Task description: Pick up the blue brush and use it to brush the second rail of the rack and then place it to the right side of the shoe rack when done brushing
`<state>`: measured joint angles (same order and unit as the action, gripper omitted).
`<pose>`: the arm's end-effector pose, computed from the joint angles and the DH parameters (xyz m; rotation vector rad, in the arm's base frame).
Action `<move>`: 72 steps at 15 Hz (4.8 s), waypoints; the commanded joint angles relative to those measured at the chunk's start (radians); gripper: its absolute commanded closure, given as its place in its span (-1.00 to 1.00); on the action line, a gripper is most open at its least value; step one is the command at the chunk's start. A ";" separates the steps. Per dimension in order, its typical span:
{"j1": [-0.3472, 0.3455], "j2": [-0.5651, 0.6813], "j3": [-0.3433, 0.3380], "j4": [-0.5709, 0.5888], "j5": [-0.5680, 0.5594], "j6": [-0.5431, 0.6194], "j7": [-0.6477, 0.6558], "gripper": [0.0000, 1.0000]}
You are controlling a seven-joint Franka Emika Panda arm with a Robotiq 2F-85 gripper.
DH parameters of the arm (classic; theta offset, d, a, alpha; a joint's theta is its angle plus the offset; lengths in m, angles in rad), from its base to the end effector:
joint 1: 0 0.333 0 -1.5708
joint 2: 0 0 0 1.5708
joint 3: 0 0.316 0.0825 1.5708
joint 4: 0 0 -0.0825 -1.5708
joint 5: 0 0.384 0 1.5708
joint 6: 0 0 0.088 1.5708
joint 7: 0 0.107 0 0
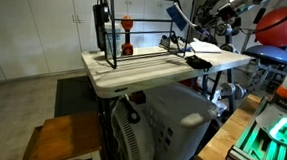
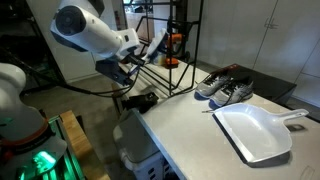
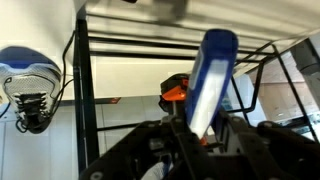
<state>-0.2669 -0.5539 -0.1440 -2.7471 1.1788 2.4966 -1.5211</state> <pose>0.3456 -0.1540 0.4071 -2.5515 -0.2854 -1.1780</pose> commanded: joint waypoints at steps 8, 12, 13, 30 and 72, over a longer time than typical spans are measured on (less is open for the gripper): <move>-0.275 -0.241 -0.030 -0.017 -0.354 -0.520 -0.264 0.85; -0.358 -0.269 -0.042 0.001 -0.439 -0.677 -0.295 0.85; -0.377 -0.269 -0.028 -0.005 -0.461 -0.675 -0.287 0.85; -0.675 -0.078 0.093 -0.006 -0.560 -0.382 -0.033 0.85; -0.253 0.485 0.154 0.244 0.242 0.450 -0.188 0.85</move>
<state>-0.5302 -0.1027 0.0029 -2.5282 1.3760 2.9157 -1.6600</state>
